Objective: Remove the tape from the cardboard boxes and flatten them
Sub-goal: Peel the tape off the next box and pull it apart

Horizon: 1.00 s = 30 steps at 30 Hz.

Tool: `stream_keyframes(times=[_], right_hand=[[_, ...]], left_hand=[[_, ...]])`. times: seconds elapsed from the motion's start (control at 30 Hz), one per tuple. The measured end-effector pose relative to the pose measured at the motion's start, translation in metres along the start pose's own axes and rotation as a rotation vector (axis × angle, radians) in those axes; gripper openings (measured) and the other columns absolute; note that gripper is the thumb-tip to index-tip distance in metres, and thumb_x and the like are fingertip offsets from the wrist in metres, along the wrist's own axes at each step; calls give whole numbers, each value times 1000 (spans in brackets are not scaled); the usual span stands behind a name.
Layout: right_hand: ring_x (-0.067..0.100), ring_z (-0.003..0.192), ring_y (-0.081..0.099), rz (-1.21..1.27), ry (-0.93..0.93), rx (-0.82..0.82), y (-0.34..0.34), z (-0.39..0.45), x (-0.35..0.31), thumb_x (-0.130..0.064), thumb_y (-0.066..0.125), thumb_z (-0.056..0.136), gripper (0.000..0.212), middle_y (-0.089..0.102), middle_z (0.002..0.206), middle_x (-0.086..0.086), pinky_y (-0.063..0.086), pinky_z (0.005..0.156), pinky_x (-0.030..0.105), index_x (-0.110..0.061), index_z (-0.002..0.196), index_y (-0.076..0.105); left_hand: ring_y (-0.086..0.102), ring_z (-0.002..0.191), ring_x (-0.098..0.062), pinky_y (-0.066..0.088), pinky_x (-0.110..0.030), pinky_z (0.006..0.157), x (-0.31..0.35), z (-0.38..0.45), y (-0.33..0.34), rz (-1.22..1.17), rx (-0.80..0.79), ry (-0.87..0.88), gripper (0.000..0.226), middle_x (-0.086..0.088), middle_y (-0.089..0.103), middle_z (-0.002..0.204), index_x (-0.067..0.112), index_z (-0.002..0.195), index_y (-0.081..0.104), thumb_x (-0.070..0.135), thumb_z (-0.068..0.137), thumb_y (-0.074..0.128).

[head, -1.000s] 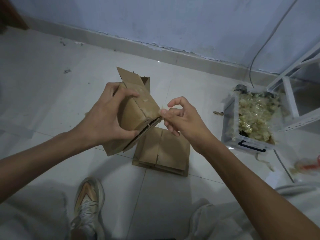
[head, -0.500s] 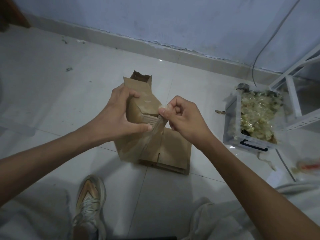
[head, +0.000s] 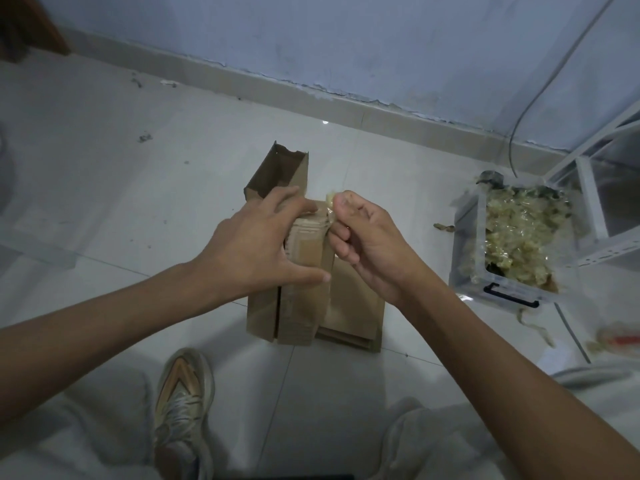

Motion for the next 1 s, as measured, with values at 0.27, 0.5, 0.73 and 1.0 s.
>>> stream_keyframes(times=[0.27, 0.5, 0.73, 1.0], right_hand=[[6, 51, 45, 404, 27, -32, 9, -2, 3, -37, 58, 100, 24, 42, 67, -1, 34, 46, 16, -18, 90, 48], [17, 59, 66, 22, 60, 204, -19, 0, 2, -37, 42, 111, 30, 74, 87, 12, 45, 47, 20, -10, 102, 48], [17, 70, 72, 51, 48, 263, -53, -3, -14, -40, 47, 110, 26, 78, 111, 15, 51, 54, 19, -15, 104, 48], [15, 71, 59, 57, 83, 206, -36, -2, 4, -21, 71, 98, 27, 70, 86, 9, 52, 66, 21, -16, 80, 51]], left_hand=[[61, 88, -6, 56, -38, 74, 4, 0, -17, -226, 141, -66, 53, 16, 60, 102, 44, 108, 58, 72, 64, 69], [63, 89, -6, 57, -42, 74, -2, 0, -13, -340, 114, -100, 48, 17, 63, 98, 44, 103, 62, 68, 63, 70], [60, 95, -5, 60, -40, 75, -12, -4, -22, -307, 125, -108, 60, 18, 60, 108, 44, 113, 58, 75, 63, 65], [59, 94, -3, 56, -40, 79, -9, 7, -35, -266, 137, -76, 54, 22, 59, 106, 46, 110, 58, 70, 63, 69]])
Point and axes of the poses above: each hand's wrist, its own z-axis towards the middle knuckle, its own y-axis out of the palm, x = y × z, the point moved 8 cm from there along z, towards the middle knuckle
